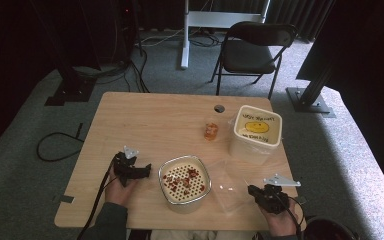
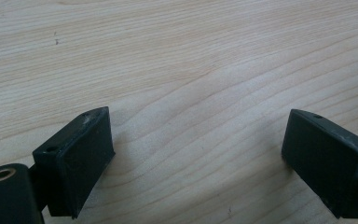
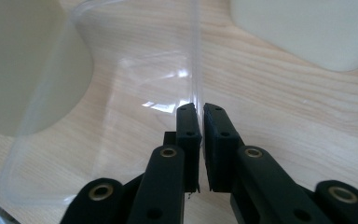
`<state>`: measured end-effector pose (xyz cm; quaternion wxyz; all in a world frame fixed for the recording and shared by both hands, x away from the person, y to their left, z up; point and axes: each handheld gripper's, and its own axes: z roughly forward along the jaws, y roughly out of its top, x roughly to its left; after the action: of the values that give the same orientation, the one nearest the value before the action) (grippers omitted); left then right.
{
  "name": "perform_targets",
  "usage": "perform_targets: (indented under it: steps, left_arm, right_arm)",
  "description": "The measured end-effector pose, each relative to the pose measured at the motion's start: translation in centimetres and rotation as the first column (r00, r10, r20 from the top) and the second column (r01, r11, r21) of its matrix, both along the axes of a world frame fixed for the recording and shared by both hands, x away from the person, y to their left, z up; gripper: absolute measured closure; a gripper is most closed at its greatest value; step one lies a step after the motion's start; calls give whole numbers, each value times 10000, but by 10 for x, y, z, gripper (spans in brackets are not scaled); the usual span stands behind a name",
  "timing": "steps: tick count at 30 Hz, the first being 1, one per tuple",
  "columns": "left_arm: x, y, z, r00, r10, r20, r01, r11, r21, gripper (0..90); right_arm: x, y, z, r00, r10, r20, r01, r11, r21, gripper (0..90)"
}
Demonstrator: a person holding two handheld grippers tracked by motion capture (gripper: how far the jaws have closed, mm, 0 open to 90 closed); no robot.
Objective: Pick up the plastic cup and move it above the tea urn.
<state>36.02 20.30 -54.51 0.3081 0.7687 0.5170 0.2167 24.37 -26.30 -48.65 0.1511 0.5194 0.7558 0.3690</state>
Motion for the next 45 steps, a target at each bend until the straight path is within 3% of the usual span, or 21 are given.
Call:
perform_targets:
  steps: [11,18,29,34,37,39,40,43,45]
  left_arm:
    - [0,0,0,10000,-5,6,5,10000,-9,94]
    - [0,0,0,10000,-1,3,1,10000,-12,94]
    - [0,0,0,10000,-3,0,3,10000,-8,94]
    - [0,0,0,10000,0,9,0,10000,-8,94]
    - [0,0,0,10000,0,8,0,10000,-8,94]
    - [0,0,0,10000,0,7,0,10000,-7,94]
    - [0,0,0,10000,2,9,-2,10000,-10,94]
    - [0,0,0,10000,-3,9,3,10000,-6,94]
    - [0,0,0,10000,-6,-1,6,10000,-7,94]
  right_arm:
    - [0,-12,33,9963,-143,844,140,9999,42,879]
    - [1,-18,53,9928,5,1201,-62,9989,471,880]
    - [12,-14,96,9770,108,2131,-306,9955,897,879]
    - [16,-21,116,9650,-344,2601,101,9955,943,880]
    - [27,-37,129,9546,-1076,2780,779,9902,1159,879]
    - [30,-40,130,9534,-1238,2753,926,9880,1238,879]
    - [39,-50,129,9494,-1708,2637,1348,9796,1493,879]
    - [47,-56,126,9474,-2052,2457,1684,9722,1627,879]
    - [59,-63,120,9497,-2295,2131,1878,9618,1991,878]
